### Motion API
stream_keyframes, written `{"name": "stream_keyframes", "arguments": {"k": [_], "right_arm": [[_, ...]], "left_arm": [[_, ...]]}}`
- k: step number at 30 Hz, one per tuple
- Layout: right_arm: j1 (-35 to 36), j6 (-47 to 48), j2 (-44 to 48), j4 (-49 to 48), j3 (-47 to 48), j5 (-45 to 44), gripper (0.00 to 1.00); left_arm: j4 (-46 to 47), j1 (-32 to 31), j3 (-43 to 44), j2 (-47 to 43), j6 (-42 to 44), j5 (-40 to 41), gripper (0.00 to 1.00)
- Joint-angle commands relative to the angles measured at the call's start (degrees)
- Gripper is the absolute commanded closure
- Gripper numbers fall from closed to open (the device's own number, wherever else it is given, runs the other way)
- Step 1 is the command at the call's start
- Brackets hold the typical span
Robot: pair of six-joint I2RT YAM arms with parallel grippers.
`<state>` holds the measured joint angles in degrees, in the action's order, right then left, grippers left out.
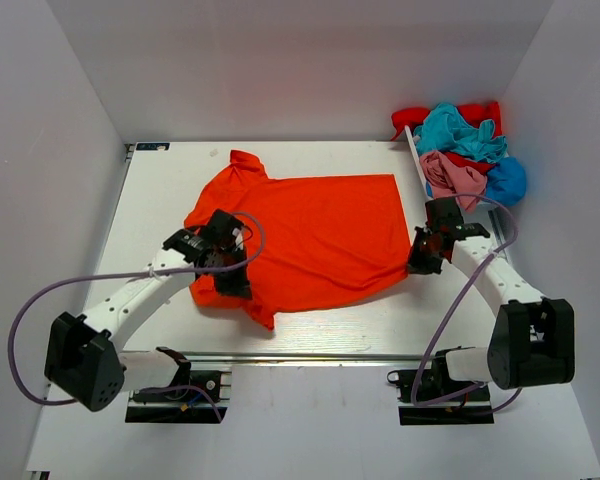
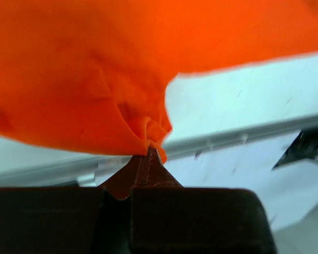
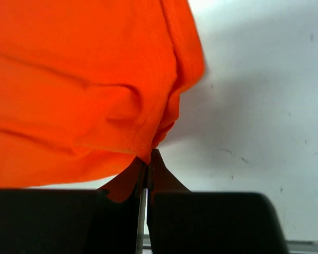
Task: Fold and stack the t-shirts
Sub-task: Grap the side of the flattened tshirt closest away from the robot with both arms, then fold the flattened tshirt in 1/3 of the way
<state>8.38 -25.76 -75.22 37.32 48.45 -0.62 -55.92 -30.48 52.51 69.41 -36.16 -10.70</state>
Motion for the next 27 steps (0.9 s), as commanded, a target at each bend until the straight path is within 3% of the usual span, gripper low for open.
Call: {"name": "stream_keyframes", "arguments": {"k": [1, 11, 27], "right_arm": [[0.1, 1.6, -1.6, -2.2, 4.3, 1.8, 1.0], [0.0, 1.4, -9.8, -2.5, 12.9, 2.6, 1.0], [-0.1, -1.0, -21.6, 0.4, 28.5, -6.0, 1.0]], "left_arm": [[4.0, 0.9, 5.0, 3.0, 0.9, 6.8, 1.0], [5.1, 4.7, 17.6, 11.0, 0.9, 22.5, 1.0], [26.6, 10.4, 20.3, 19.1, 16.7, 24.1, 1.0]]}}
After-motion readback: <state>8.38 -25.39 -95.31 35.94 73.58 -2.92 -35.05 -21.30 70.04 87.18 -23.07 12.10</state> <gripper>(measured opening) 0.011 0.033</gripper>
